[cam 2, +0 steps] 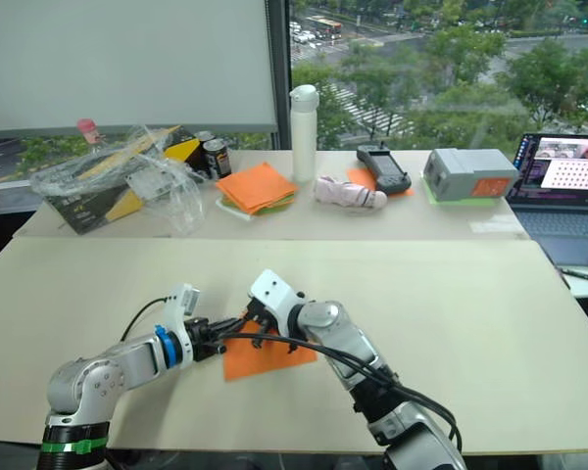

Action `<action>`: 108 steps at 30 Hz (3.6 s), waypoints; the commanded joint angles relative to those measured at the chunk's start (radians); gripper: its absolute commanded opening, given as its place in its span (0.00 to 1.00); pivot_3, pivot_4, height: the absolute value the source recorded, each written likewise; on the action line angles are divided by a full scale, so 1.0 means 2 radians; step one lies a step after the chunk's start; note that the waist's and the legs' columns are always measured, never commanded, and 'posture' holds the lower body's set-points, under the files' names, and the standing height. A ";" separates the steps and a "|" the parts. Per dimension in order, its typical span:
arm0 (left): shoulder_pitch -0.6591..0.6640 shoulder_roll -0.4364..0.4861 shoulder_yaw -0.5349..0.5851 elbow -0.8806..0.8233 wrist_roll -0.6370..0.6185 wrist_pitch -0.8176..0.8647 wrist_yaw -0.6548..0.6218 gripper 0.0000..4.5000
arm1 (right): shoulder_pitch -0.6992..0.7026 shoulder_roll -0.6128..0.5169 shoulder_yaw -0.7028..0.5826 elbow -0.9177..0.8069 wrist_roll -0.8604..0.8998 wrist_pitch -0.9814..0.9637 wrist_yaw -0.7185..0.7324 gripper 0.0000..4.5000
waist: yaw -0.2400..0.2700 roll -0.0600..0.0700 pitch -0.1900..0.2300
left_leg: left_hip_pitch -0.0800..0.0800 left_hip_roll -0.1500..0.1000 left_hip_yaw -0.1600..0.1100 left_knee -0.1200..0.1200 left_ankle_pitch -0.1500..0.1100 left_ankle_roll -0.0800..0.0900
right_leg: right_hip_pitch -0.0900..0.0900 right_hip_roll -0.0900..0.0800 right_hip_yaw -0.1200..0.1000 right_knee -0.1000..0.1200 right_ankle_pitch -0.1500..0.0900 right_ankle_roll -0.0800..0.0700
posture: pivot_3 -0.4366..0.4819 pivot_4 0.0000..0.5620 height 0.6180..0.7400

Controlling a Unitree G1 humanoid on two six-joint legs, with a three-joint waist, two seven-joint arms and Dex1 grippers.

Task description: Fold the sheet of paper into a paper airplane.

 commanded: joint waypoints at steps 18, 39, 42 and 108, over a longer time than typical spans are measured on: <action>0.033 -0.007 -0.005 0.003 0.010 0.006 0.047 0.00 | -0.004 0.012 -0.033 -0.024 0.035 0.023 -0.002 0.00 | 0.005 0.000 0.000 | 0.000 0.000 0.000 -0.001 0.000 0.000 | 0.000 0.000 0.000 -0.001 0.000 0.000 | 0.48 0.27 1.00; 0.018 -0.008 -0.023 0.025 0.009 0.000 0.045 0.00 | -0.023 -0.014 -0.155 -0.139 0.151 0.111 -0.010 0.00 | 0.007 0.000 0.000 | 0.000 0.000 0.000 -0.001 0.000 0.000 | 0.001 0.000 0.000 -0.002 0.000 0.000 | 0.48 0.27 1.00; 0.018 -0.007 -0.024 0.026 0.009 -0.001 0.043 0.00 | -0.030 -0.015 -0.176 -0.139 0.169 0.125 -0.014 0.00 | 0.006 0.000 0.000 | 0.000 0.000 0.000 -0.001 0.000 0.000 | 0.001 0.000 0.000 -0.002 0.000 0.000 | 0.48 0.27 1.00; 0.016 0.001 -0.024 0.019 0.004 0.002 0.046 0.00 | 0.078 -0.112 -0.061 -0.078 0.070 -0.015 0.017 0.00 | 0.006 0.000 0.000 | 0.000 0.000 0.000 -0.001 0.000 0.000 | 0.001 0.000 0.000 -0.003 0.000 0.000 | 0.48 0.27 1.00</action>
